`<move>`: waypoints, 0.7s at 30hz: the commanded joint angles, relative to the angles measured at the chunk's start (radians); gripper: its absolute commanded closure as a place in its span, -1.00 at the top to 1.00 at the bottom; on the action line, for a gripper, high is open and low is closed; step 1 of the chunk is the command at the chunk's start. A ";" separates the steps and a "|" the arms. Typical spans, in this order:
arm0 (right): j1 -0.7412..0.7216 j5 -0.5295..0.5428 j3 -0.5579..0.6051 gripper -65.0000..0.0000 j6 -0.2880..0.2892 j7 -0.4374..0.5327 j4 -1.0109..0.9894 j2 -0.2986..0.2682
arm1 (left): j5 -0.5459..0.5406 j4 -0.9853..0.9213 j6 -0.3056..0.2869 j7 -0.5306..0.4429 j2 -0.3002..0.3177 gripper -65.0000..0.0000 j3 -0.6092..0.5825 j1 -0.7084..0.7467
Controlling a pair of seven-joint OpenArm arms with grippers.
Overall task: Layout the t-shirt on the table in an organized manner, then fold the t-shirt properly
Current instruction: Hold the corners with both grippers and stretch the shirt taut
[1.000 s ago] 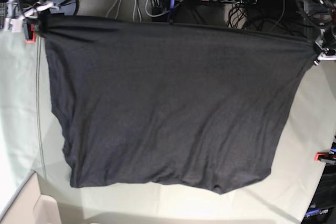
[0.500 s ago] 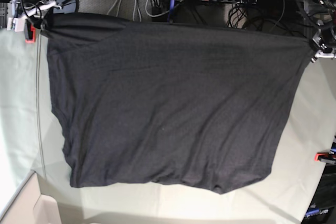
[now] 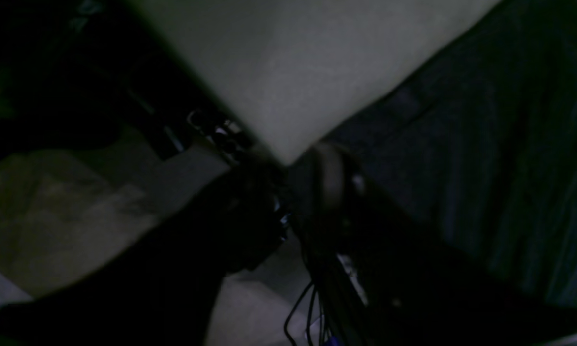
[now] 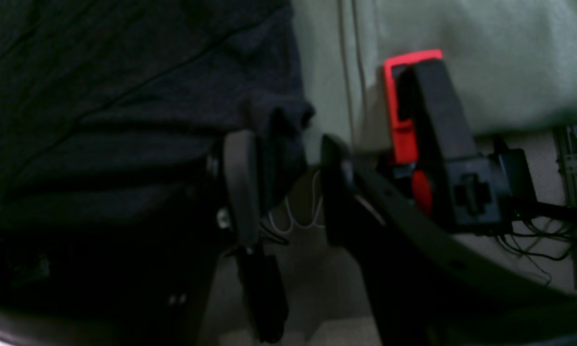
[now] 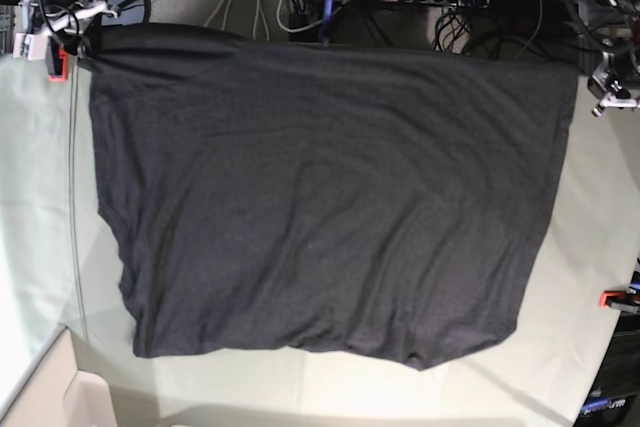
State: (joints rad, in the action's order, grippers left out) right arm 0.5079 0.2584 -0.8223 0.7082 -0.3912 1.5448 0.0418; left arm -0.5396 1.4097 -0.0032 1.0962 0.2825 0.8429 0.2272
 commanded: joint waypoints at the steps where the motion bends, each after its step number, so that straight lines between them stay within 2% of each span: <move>1: 0.010 0.015 -0.007 -0.33 -0.010 0.025 0.021 -0.009 | -0.003 0.015 0.004 -0.006 0.022 -0.38 0.006 -0.001; 4: 0.008 0.015 -0.007 -0.32 -0.010 0.027 0.021 -0.009 | -0.003 0.020 0.004 -0.006 0.022 -0.29 0.006 -0.001; 11: 0.001 0.017 -0.013 -0.31 -0.010 0.027 0.024 -0.009 | -0.003 0.027 0.004 -0.006 0.022 -0.28 0.006 0.021; 17: 0.001 0.019 -0.015 -0.02 -0.010 0.027 0.024 -0.009 | -0.003 0.036 0.004 -0.015 0.021 -0.28 -0.040 0.033; 21: 0.001 0.019 -0.013 0.04 -0.010 0.028 0.024 -0.009 | -0.003 0.036 0.004 -0.018 0.021 -0.28 -0.092 0.042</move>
State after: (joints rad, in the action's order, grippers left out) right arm 0.5022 0.2619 -0.8288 0.7074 -0.3901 1.5513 0.0414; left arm -0.5423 1.4281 -0.0029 1.0809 0.2829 0.7464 0.2691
